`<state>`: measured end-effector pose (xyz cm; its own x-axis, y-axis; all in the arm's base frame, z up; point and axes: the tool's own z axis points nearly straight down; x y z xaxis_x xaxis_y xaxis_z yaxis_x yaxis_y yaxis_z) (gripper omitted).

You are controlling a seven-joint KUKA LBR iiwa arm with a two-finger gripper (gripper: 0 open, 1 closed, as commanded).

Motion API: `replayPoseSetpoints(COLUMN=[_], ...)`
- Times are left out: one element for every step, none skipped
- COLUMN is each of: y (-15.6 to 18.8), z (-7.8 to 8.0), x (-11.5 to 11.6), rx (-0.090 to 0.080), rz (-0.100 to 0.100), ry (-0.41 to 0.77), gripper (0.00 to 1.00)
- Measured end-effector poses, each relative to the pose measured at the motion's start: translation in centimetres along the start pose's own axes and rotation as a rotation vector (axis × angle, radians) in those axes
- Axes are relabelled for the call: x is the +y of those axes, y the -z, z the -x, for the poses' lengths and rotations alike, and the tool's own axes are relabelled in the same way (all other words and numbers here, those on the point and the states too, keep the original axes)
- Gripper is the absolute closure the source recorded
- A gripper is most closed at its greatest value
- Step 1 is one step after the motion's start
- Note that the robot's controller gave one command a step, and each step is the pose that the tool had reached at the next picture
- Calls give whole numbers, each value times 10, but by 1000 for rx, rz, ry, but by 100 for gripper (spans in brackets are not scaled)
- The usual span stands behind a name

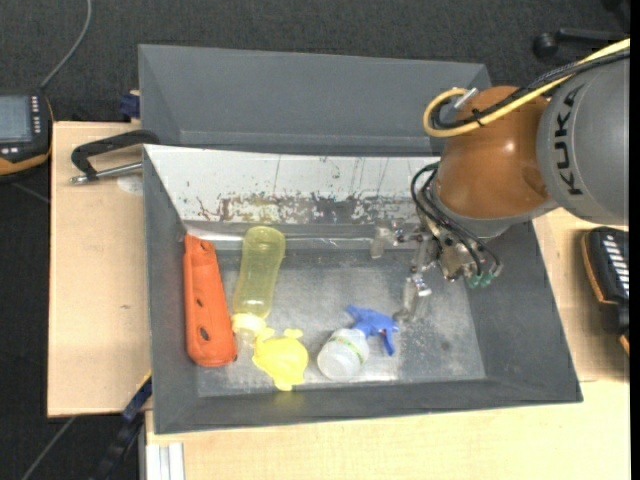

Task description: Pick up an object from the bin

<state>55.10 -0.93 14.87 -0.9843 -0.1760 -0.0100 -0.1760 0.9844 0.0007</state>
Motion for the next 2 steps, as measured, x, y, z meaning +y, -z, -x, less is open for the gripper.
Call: replayPoseSetpoints(y=[-40,-57], z=[3,5], x=[-21,1], rx=[8,3], rz=[3,-2], ry=[232,350], gripper=[0,0])
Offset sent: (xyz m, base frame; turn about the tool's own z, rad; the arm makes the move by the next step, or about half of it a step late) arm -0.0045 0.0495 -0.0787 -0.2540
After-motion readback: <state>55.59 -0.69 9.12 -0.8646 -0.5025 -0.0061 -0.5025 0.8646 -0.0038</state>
